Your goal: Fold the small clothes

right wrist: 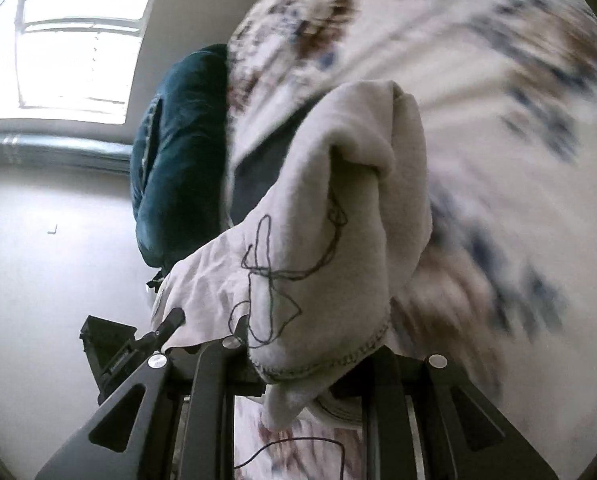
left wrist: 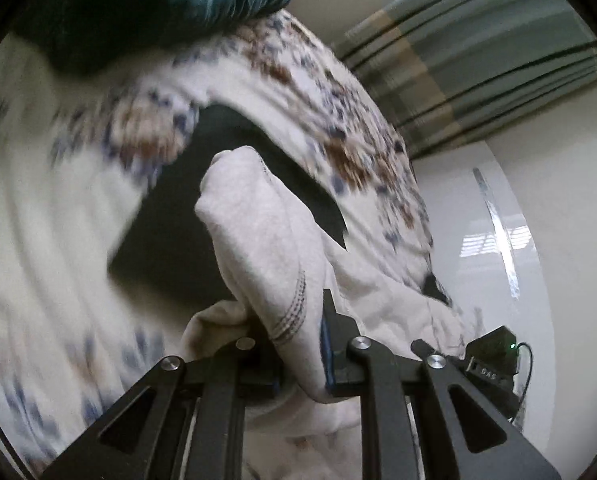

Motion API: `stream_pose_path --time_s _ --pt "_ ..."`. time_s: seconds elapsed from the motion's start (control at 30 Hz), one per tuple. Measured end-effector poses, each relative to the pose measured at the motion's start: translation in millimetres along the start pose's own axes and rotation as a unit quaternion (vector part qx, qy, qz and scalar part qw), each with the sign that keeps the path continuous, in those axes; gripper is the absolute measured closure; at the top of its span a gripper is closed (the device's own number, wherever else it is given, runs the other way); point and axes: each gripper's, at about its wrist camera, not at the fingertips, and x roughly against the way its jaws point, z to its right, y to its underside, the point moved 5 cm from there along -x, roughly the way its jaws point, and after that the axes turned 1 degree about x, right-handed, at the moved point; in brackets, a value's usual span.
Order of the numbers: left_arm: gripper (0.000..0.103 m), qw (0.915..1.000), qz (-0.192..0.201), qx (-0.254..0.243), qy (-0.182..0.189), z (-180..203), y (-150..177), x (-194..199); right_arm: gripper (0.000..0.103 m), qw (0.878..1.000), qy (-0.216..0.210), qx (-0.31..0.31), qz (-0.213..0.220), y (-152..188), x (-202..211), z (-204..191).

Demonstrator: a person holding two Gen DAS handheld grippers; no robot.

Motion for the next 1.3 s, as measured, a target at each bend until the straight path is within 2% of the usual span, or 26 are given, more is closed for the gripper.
stream_pose_path --time_s 0.07,0.17,0.27,0.33,0.43,0.5,0.53,0.57,0.6,0.63,0.67,0.7,0.8,0.9,0.97,1.03,1.17,1.3 --pt "0.091 0.9999 0.003 -0.011 -0.006 -13 -35 -18 0.082 1.000 -0.002 0.014 0.005 -39 -37 -13" --pt "0.090 0.9997 -0.013 -0.010 -0.019 -44 -71 -53 0.082 0.999 0.006 0.030 0.010 -77 -78 -17" --pt "0.088 0.9980 -0.041 0.003 -0.049 -79 -79 -82 0.081 0.999 0.037 0.039 0.010 -107 -117 -8" --pt "0.086 0.9969 -0.053 0.007 -0.057 -89 -76 -89 0.081 0.998 0.059 0.031 0.007 -115 -130 8" --pt "0.083 0.9955 -0.064 -0.010 -0.069 -88 -70 -90 0.074 0.996 0.082 0.019 0.002 -121 -136 26" --pt "0.077 0.9920 -0.062 -0.040 -0.103 -78 -66 -85 0.051 0.992 0.120 0.042 -0.001 -121 -135 25" --pt "0.069 0.9864 -0.051 -0.066 -0.142 -71 -62 -81 0.044 0.989 0.136 0.057 -0.002 -112 -130 22" --pt "0.055 0.9812 -0.040 -0.083 -0.170 -65 -61 -79 0.027 0.983 0.165 0.078 0.001 -108 -128 18" --pt "0.044 0.9741 -0.024 -0.104 -0.199 -58 -58 -75 0.012 0.972 0.212 0.099 0.005 -104 -127 15" --pt "0.021 0.9695 -0.017 -0.116 -0.215 -58 -58 -74 0.007 0.961 0.249 0.120 0.010 -100 -125 11" --pt "0.006 0.9630 -0.011 -0.128 -0.237 -53 -54 -72 0.002 0.948 0.283 0.144 0.018 -95 -124 6" --pt "0.001 0.9582 -0.005 -0.137 -0.251 -49 -49 -70 0.000 0.933 0.315 0.170 0.028 -90 -123 0" --pt "0.000 0.9418 0.000 -0.156 -0.298 -42 -35 -66 0.000 0.896 0.382 0.220 0.048 -59 -107 -13" --pt "0.000 0.9355 0.005 -0.167 -0.311 -26 -19 -55 0.000 0.886 0.410 0.207 0.059 -43 -90 -17" --pt "0.000 0.9286 0.011 -0.181 -0.324 -13 -9 -41 0.000 0.873 0.428 0.219 0.081 -29 -71 -31" --pt "0.000 0.9270 0.016 -0.183 -0.327 2 1 -22 0.000 0.865 0.436 0.230 0.094 -19 -52 -46" --pt "0.000 0.9238 0.037 -0.188 -0.331 39 19 21 0.000 0.865 0.432 0.226 0.114 12 0 -81" --pt "0.000 0.9186 0.071 -0.202 -0.332 84 36 77 0.000 0.851 0.443 0.245 0.138 51 63 -125"
